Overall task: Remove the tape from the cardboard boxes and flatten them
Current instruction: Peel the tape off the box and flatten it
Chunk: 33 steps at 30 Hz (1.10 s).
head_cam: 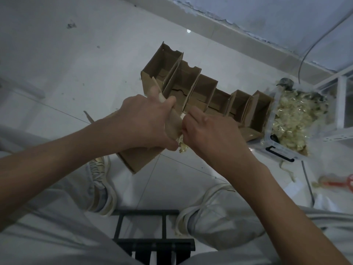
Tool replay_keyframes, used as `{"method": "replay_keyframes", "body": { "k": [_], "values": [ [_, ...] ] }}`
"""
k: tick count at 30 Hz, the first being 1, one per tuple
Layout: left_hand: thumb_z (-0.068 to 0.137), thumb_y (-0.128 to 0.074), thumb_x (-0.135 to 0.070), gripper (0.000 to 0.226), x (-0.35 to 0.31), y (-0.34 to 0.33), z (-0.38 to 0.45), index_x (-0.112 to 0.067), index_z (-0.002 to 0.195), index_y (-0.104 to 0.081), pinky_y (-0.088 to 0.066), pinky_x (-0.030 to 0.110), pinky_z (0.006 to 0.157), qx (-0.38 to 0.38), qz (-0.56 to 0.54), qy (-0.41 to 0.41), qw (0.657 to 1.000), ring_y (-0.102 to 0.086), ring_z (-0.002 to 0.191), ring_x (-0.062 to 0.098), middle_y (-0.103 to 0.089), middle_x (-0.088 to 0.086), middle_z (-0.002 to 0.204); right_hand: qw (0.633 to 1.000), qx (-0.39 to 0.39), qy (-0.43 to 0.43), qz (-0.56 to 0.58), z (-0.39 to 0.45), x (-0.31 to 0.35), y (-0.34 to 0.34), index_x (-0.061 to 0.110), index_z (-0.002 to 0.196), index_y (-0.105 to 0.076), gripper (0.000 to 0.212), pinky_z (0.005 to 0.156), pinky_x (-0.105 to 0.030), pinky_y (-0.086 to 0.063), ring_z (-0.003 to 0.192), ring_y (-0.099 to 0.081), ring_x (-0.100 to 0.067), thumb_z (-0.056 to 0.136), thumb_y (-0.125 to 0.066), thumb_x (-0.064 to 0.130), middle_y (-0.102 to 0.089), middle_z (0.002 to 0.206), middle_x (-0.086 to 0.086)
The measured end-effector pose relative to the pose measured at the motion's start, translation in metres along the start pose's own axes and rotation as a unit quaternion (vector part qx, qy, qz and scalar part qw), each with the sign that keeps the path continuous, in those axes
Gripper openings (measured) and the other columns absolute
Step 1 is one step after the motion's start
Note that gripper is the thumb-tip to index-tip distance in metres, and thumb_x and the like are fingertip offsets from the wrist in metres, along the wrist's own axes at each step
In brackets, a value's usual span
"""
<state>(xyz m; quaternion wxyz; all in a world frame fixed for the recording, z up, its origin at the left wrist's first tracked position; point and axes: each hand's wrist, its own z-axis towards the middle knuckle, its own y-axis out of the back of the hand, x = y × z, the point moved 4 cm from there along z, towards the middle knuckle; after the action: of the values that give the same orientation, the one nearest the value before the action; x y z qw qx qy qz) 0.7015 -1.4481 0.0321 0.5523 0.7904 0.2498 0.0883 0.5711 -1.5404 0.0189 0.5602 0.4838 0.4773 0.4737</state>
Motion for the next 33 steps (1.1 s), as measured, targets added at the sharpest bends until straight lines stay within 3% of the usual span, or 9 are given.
{"method": "replay_keyframes", "body": {
  "k": [6, 10, 13, 16, 19, 25, 28, 31, 33],
  "values": [
    [0.063, -0.071, -0.086, 0.101, -0.007, -0.011, -0.001, -0.030, 0.139, -0.038, -0.052, 0.042, 0.084, 0.020, 0.033, -0.017, 0.999, -0.061, 0.095, 0.027, -0.040, 0.014, 0.141, 0.993, -0.019, 0.054, 0.099, 0.003, 0.003, -0.012, 0.004, 0.082, -0.062, 0.026, 0.041, -0.023, -0.029, 0.037, -0.032, -0.018, 0.069, -0.084, 0.010, -0.053, 0.072, -0.009],
    [0.063, -0.071, -0.084, 0.097, -0.005, -0.005, -0.001, -0.032, 0.137, -0.037, -0.043, 0.037, 0.074, -0.012, 0.009, -0.019, 1.000, -0.049, 0.082, 0.024, -0.040, 0.013, 0.136, 0.992, -0.037, -0.005, 0.119, 0.002, -0.003, -0.008, 0.007, 0.087, -0.061, 0.026, 0.036, -0.030, -0.042, 0.041, -0.041, -0.018, 0.075, -0.081, 0.015, -0.055, 0.076, -0.008],
    [0.064, -0.070, -0.082, 0.096, 0.002, 0.000, 0.002, -0.031, 0.138, -0.037, -0.041, 0.038, 0.076, -0.021, 0.008, -0.010, 1.000, -0.049, 0.083, 0.028, -0.038, 0.015, 0.140, 0.981, -0.062, -0.078, 0.165, 0.002, -0.006, -0.002, 0.013, 0.086, -0.063, 0.014, 0.047, -0.036, -0.052, 0.053, -0.051, -0.016, 0.091, -0.064, 0.027, -0.057, 0.080, 0.000],
    [0.064, -0.067, -0.085, 0.100, 0.010, 0.000, 0.003, -0.031, 0.141, -0.036, -0.044, 0.039, 0.077, -0.014, 0.005, 0.000, 1.000, -0.052, 0.087, 0.029, -0.039, 0.015, 0.140, 0.963, -0.069, -0.088, 0.245, -0.003, -0.010, -0.001, 0.023, 0.096, -0.072, 0.025, 0.060, -0.035, -0.056, 0.067, -0.059, -0.009, 0.104, -0.056, 0.041, -0.061, 0.090, 0.010],
    [0.065, -0.068, -0.086, 0.101, 0.008, -0.004, 0.002, -0.030, 0.142, -0.035, -0.043, 0.037, 0.075, -0.008, 0.005, -0.007, 1.000, -0.048, 0.086, 0.024, -0.042, 0.013, 0.138, 0.969, -0.067, -0.075, 0.226, -0.004, -0.010, 0.000, 0.028, 0.106, -0.071, 0.034, 0.060, -0.033, -0.057, 0.068, -0.062, -0.008, 0.103, -0.048, 0.054, -0.064, 0.100, 0.010],
    [0.065, -0.069, -0.085, 0.101, 0.004, -0.007, 0.004, -0.030, 0.142, -0.036, -0.042, 0.036, 0.074, -0.011, 0.012, -0.023, 1.000, -0.049, 0.084, 0.023, -0.041, 0.012, 0.136, 0.992, -0.078, -0.014, 0.099, -0.004, -0.002, -0.005, 0.015, 0.095, -0.070, 0.024, 0.045, -0.027, -0.039, 0.054, -0.048, -0.014, 0.107, -0.056, 0.031, -0.060, 0.089, -0.001],
    [0.065, -0.070, -0.084, 0.099, 0.004, -0.009, 0.004, -0.031, 0.141, -0.036, -0.042, 0.037, 0.074, -0.007, 0.012, -0.034, 0.999, -0.051, 0.085, 0.023, -0.041, 0.012, 0.137, 0.989, -0.075, -0.018, 0.123, -0.002, -0.002, -0.006, 0.012, 0.092, -0.067, 0.027, 0.043, -0.027, -0.036, 0.051, -0.042, -0.013, 0.105, -0.052, 0.031, -0.059, 0.084, -0.003],
    [0.067, -0.069, -0.085, 0.096, 0.003, -0.013, 0.005, -0.034, 0.141, -0.034, -0.044, 0.036, 0.075, 0.011, 0.007, -0.046, 0.999, -0.052, 0.088, 0.022, -0.041, 0.010, 0.138, 0.988, -0.068, -0.008, 0.138, -0.003, 0.001, -0.008, 0.010, 0.091, -0.062, 0.032, 0.041, -0.033, -0.046, 0.049, -0.047, -0.017, 0.105, -0.043, 0.033, -0.057, 0.082, -0.005],
    [0.070, -0.067, -0.084, 0.094, 0.003, -0.013, 0.005, -0.034, 0.142, -0.033, -0.043, 0.035, 0.074, 0.018, -0.010, -0.044, 0.999, -0.051, 0.089, 0.021, -0.042, 0.009, 0.137, 0.982, -0.083, -0.039, 0.164, -0.003, 0.000, -0.005, 0.012, 0.089, -0.060, 0.028, 0.043, -0.029, -0.041, 0.051, -0.048, -0.016, 0.103, -0.046, 0.031, -0.056, 0.082, -0.003]
  ]
}}
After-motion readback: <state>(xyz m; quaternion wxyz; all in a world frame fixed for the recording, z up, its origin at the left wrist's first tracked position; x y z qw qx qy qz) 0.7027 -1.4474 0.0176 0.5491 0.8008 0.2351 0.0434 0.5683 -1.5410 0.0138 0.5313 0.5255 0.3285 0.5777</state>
